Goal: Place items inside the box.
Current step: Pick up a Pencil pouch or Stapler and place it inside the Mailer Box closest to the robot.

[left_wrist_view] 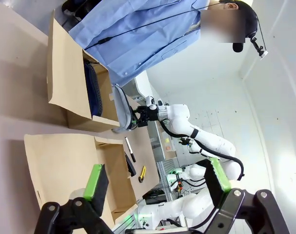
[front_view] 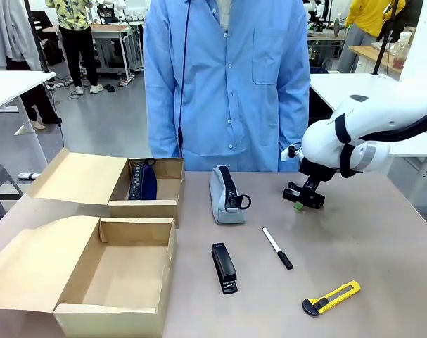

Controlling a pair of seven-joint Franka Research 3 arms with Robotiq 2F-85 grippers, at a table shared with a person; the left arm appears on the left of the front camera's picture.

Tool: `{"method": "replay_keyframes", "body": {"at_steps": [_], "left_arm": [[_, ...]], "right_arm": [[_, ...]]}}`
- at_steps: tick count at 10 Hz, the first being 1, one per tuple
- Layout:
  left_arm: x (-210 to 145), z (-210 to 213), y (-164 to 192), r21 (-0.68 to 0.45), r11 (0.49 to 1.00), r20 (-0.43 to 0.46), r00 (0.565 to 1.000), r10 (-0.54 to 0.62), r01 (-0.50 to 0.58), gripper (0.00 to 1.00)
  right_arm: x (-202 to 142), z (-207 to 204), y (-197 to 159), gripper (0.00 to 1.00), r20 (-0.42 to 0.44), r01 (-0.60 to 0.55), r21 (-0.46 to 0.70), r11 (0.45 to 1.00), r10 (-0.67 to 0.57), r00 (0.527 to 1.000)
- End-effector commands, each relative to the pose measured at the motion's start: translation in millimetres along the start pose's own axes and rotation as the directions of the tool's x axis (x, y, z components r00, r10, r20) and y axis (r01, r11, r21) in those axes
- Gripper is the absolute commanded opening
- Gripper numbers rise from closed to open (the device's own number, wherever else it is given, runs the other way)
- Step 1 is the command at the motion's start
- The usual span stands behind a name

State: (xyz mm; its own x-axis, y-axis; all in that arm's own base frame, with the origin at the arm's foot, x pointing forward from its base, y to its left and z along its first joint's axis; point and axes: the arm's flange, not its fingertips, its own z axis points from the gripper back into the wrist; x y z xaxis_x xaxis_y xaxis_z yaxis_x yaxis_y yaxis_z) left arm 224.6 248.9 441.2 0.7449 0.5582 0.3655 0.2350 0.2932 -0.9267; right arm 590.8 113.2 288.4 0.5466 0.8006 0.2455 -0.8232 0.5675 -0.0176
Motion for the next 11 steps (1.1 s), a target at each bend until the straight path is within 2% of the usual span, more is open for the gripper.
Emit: {"method": "replay_keyframes", "body": {"at_steps": [1, 2, 3, 4, 5, 7, 8, 10, 11], "left_arm": [[0.4, -1.3, -1.5, -0.021, 1.000, 0.012, 1.000, -0.021, 0.021, 1.00], [0.4, -1.3, -1.5, -0.021, 1.000, 0.012, 1.000, -0.021, 0.021, 1.00], [0.4, -1.3, -1.5, -0.021, 1.000, 0.012, 1.000, -0.021, 0.021, 1.00], [0.4, -1.3, -1.5, -0.021, 1.000, 0.012, 1.000, -0.021, 0.021, 1.00], [0.4, -1.3, -1.5, -0.021, 1.000, 0.012, 1.000, -0.021, 0.021, 1.00], [0.4, -1.3, -1.5, -0.021, 1.000, 0.012, 1.000, -0.021, 0.021, 1.00], [0.4, -1.3, -1.5, -0.021, 1.000, 0.012, 1.000, -0.021, 0.021, 1.00], [0.4, -1.3, -1.5, -0.021, 1.000, 0.012, 1.000, -0.021, 0.021, 1.00], [0.4, -1.3, -1.5, -0.021, 1.000, 0.012, 1.000, -0.021, 0.021, 1.00]], "right_arm": [[8.3, 1.9, -1.0, 1.00, -0.010, 0.006, -0.002, 1.000, -0.006, 1.000], [8.2, 2.1, -1.5, 0.94, -0.024, 0.010, -0.015, 1.000, -0.010, 1.000], [7.8, 2.4, -1.8, 0.40, -0.030, 0.007, -0.005, 1.000, -0.007, 1.000], [7.9, 1.2, -2.0, 0.34, -0.032, 0.007, 0.001, 1.000, -0.007, 0.999], [7.5, 0.9, -1.9, 0.00, -0.034, 0.007, 0.004, 1.000, -0.007, 0.999], [7.2, 1.7, -1.4, 0.00, -0.035, 0.004, 0.005, 1.000, -0.004, 0.999], [6.6, 1.5, -1.3, 0.16, -0.038, 0.003, 0.008, 1.000, -0.003, 0.999], [5.1, 1.3, -1.3, 0.00, -0.047, 0.003, 0.011, 1.000, -0.003, 0.999], [4.9, 1.2, -0.7, 0.00, -0.047, 0.003, 0.013, 1.000, -0.002, 0.999]]}}
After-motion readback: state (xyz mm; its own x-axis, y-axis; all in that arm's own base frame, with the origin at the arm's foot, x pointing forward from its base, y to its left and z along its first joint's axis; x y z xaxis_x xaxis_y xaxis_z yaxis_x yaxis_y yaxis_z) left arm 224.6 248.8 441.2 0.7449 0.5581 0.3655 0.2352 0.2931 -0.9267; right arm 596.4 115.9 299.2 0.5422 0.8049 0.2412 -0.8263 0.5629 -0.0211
